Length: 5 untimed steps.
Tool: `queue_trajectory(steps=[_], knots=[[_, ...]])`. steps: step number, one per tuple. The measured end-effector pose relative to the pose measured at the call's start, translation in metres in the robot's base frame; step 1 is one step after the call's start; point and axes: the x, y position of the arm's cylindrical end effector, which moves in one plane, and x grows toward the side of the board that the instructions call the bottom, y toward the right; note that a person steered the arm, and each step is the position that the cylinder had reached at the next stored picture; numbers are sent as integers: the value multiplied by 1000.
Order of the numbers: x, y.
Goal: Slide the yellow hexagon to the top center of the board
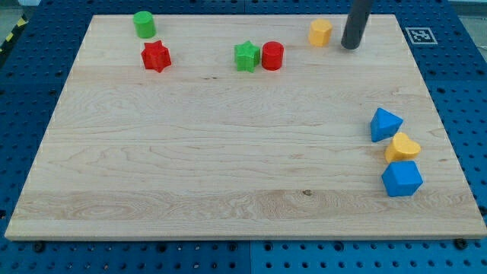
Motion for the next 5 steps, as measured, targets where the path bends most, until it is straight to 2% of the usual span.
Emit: queue_trajectory(steps=[2,5], knots=[[-14,-8],[-31,-62]])
